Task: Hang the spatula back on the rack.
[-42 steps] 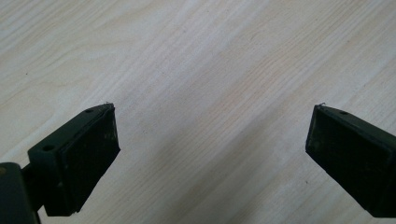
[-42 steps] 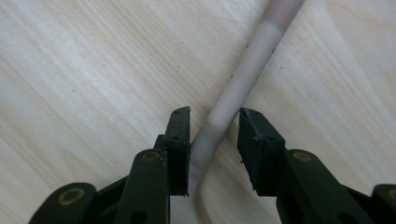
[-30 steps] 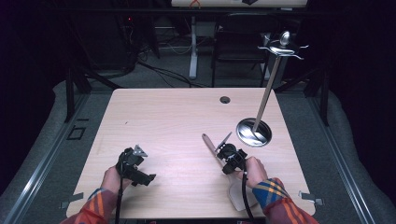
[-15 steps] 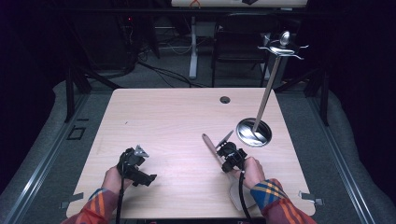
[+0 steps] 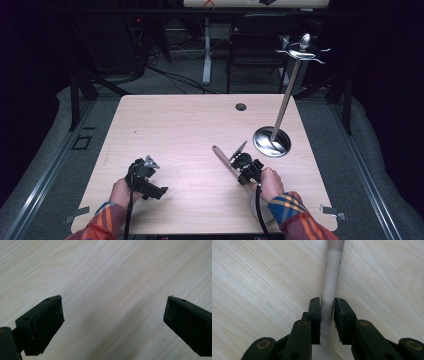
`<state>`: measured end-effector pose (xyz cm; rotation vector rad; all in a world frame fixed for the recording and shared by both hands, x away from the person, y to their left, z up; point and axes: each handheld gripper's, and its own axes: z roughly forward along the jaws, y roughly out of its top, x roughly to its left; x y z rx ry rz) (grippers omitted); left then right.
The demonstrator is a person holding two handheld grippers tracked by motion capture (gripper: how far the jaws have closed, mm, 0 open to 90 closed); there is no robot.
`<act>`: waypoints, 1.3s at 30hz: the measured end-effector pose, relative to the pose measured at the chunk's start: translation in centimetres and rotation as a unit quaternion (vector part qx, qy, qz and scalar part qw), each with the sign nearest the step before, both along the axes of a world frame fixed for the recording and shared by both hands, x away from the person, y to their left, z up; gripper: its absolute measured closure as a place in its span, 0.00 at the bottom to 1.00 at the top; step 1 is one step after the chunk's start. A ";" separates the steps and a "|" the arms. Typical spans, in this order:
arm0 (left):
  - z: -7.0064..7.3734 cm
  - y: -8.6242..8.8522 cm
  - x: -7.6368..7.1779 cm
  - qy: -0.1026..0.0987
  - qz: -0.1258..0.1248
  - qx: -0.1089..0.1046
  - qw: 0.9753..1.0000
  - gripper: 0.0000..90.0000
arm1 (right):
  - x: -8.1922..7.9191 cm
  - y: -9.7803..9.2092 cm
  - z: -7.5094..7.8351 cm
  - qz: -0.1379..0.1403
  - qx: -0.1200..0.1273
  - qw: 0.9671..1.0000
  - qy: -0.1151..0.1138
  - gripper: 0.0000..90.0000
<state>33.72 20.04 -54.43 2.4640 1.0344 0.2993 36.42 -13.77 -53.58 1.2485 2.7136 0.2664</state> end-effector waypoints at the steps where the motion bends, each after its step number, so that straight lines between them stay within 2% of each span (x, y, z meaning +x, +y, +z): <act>1: 0.0 0.0 0.0 0.000 -0.001 0.000 1.000 0.03 | 0.0 0.2 0.0 0.003 -0.006 1.000 0.004 0.84; 5: -0.1 0.0 0.0 0.002 -0.001 -0.001 1.000 0.03 | 0.1 0.2 -0.1 -0.001 -0.007 1.000 0.005 0.84; 7: -0.1 0.1 0.0 0.002 0.000 -0.002 1.000 0.03 | 0.2 0.2 -0.2 -0.005 -0.002 1.000 0.009 0.85; 8: -0.1 0.1 0.1 0.002 0.000 -0.002 1.000 0.03 | 0.1 0.1 -0.3 -0.015 0.010 1.000 0.007 0.86; 9: -0.1 0.1 0.1 0.003 -0.001 -0.002 1.000 0.03 | 0.3 -0.1 -0.1 -0.011 0.011 1.000 0.016 0.87; 10: -0.1 0.1 0.0 0.002 -0.002 -0.002 1.000 0.03 | 0.3 -0.2 -0.1 -0.012 0.023 0.999 0.026 0.88; 13: 0.0 0.0 0.0 0.002 -0.002 -0.002 1.000 0.03 | 0.3 -0.1 0.0 -0.010 0.019 0.999 0.024 0.88; 20: 0.0 0.1 0.0 0.001 -0.001 -0.002 1.000 0.03 | 0.3 -0.9 0.8 -0.017 0.047 0.999 0.016 0.88; 21: 0.0 0.1 0.0 0.001 -0.001 -0.002 1.000 0.03 | 0.0 -0.9 0.7 -0.034 0.072 0.997 -0.003 0.88; 22: 0.0 0.1 0.0 0.001 -0.002 -0.002 1.000 0.03 | 0.0 -1.0 0.9 -0.031 0.070 0.997 -0.003 0.88; 23: 0.0 0.1 0.0 0.001 -0.002 -0.002 1.000 0.03 | 0.2 -1.3 1.4 -0.016 0.061 0.998 0.004 0.88; 30: 0.1 0.2 0.0 0.000 -0.003 -0.002 1.000 0.03 | -0.2 -1.7 2.6 -0.010 0.087 0.996 -0.019 0.88; 31: 0.1 0.2 0.0 0.000 -0.003 -0.002 1.000 0.03 | -0.2 -1.9 3.0 -0.005 0.082 0.996 -0.022 0.88; 34: 0.1 0.1 0.0 -0.001 -0.004 -0.003 1.000 0.03 | -0.4 -2.2 3.3 -0.008 0.092 0.995 -0.035 0.88; 35: 0.1 0.1 0.0 0.000 -0.003 -0.002 1.000 0.03 | -0.5 -2.2 3.2 -0.020 0.109 0.993 -0.049 0.88; 36: 0.1 0.1 0.0 0.000 -0.003 -0.002 1.000 0.03 | -0.5 -2.3 3.6 -0.012 0.099 0.994 -0.042 0.88; 37: 0.1 0.1 0.0 0.000 -0.003 -0.002 1.000 0.03 | -0.5 -2.5 3.7 -0.011 0.098 0.994 -0.048 0.88; 38: 0.0 0.1 0.0 0.001 -0.003 -0.001 1.000 0.03 | -0.7 -2.6 3.6 -0.026 0.118 0.990 -0.067 0.88; 39: 0.0 0.1 0.1 0.001 -0.002 -0.003 1.000 0.03 | -0.7 -2.6 3.6 -0.026 0.118 0.990 -0.067 0.88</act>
